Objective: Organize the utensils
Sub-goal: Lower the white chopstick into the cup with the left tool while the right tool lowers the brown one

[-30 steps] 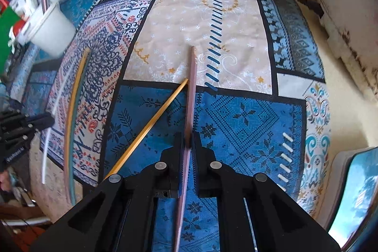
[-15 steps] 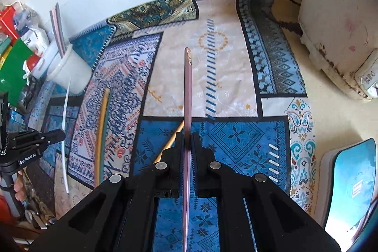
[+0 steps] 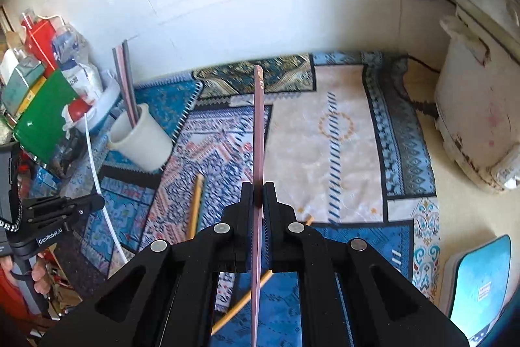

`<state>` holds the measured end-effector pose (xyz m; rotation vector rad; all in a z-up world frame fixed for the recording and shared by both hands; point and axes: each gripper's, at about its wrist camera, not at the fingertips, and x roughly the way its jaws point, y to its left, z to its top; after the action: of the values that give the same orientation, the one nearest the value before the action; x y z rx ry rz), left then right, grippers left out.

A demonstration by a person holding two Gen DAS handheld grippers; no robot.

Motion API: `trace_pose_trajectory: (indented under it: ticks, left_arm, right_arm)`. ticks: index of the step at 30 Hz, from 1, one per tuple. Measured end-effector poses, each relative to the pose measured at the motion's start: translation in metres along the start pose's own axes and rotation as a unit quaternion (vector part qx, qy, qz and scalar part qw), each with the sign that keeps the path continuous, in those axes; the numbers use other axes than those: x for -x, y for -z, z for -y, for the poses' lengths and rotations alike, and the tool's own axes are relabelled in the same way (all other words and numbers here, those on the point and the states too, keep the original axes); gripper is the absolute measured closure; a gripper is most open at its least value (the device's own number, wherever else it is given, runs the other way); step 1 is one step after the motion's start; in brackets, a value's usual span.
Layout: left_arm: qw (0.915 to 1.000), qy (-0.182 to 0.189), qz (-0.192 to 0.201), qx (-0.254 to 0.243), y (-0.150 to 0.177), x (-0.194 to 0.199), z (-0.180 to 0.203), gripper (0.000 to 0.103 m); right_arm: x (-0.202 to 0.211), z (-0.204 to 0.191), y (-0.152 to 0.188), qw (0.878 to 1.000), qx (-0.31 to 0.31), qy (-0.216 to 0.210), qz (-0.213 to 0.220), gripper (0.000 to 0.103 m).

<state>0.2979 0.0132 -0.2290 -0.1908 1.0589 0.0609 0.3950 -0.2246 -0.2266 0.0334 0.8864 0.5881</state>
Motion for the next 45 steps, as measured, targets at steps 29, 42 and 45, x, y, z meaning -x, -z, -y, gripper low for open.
trace_pose_trajectory:
  ticks: [29, 42, 45]
  left_arm:
    - [0.9873, 0.015, 0.155, 0.034, -0.120, 0.079, -0.093, 0.100]
    - [0.9885, 0.044, 0.143, 0.025, -0.157, 0.026, -0.106, 0.100]
    - [0.9895, 0.044, 0.136, 0.024, -0.158, 0.010, -0.108, 0.100]
  right_arm:
    - [-0.048, -0.160, -0.117, 0.984, 0.083, -0.093, 0.129, 0.098]
    - [-0.093, -0.183, -0.128, 0.978, 0.065, -0.085, 0.181, 0.098]
    - [-0.107, -0.180, -0.124, 0.979, 0.059, -0.077, 0.179, 0.098]
